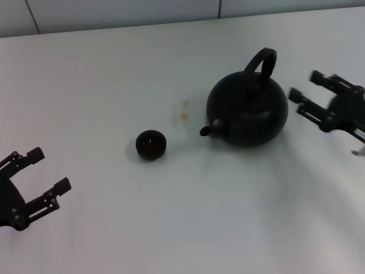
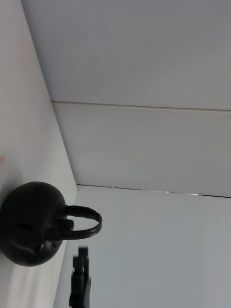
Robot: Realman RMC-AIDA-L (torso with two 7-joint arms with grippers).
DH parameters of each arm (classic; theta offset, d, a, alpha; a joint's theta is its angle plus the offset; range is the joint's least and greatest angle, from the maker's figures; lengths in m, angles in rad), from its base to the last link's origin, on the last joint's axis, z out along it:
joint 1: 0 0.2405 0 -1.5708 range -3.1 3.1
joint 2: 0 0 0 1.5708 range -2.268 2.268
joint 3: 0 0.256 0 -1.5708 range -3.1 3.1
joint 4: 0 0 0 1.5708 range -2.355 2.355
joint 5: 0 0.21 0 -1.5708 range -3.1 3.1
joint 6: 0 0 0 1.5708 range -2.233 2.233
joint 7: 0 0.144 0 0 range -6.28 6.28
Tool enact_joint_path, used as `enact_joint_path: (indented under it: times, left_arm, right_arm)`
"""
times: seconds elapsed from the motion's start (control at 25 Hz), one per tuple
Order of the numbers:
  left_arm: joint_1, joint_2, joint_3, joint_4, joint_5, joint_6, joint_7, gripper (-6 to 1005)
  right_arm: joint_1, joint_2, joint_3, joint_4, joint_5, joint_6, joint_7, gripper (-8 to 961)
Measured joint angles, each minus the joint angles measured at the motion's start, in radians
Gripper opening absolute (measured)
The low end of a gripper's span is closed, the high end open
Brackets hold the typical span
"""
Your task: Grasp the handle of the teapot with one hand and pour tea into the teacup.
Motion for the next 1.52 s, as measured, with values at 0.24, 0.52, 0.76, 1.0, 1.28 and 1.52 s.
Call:
enact_joint_path:
  times: [0.24, 0.52, 0.76, 1.0, 1.28, 1.52]
  left_arm:
    - [0.000, 0.000, 0.001, 0.000, 0.001, -0.002, 0.000, 812]
    - [-0.009, 0.007, 0.034, 0.004, 0.004, 0.005, -0.002, 813]
    - [-0.072, 0.059, 0.178, 0.011, 0.027, -0.013, -0.073, 813]
    - [-0.141, 0.084, 0.189, 0.026, 0.080, -0.017, -0.121, 813]
    - [-0.264, 0.111, 0.183, 0.081, 0.233, -0.047, -0.233, 813]
    - [-0.281, 0.101, 0.187, 0.110, 0.239, -0.051, -0.244, 812]
  right_arm:
    - [-0.033, -0.004, 0.059, 0.047, 0.000, -0.050, -0.039, 653]
    - [-0.040, -0.011, 0.043, -0.018, -0.143, -0.210, 0.027, 654]
    - [0.033, -0.017, 0.044, -0.202, -0.514, -0.292, 0.237, 654]
    - [0.085, -0.014, 0.037, -0.287, -0.607, -0.292, 0.272, 654]
    - [0.128, -0.033, 0.032, -0.341, -0.659, -0.295, 0.328, 654]
    - [0.129, -0.030, 0.033, -0.368, -0.665, -0.296, 0.331, 654]
